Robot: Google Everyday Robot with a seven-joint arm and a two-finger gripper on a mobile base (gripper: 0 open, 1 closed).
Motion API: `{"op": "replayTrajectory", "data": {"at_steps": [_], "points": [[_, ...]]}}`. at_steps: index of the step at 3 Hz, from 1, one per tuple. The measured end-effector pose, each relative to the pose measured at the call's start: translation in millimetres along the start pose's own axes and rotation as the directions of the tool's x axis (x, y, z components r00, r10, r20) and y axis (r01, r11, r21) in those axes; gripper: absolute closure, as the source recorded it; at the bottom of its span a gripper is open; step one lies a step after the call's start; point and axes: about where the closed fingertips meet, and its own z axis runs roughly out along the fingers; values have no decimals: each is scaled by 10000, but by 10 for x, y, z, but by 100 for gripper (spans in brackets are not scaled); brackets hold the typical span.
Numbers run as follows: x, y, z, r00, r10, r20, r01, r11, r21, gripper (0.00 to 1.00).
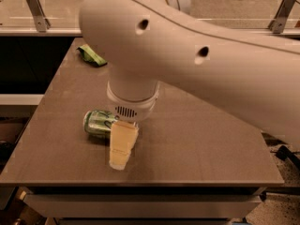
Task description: Place green can upright
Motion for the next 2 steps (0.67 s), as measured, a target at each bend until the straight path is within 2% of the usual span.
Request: {"op": "replayTrajectory", "data": {"at_steps": [2], "points": [[-170, -95, 109, 9988, 142, -470, -125, 9992, 371, 0]]}}
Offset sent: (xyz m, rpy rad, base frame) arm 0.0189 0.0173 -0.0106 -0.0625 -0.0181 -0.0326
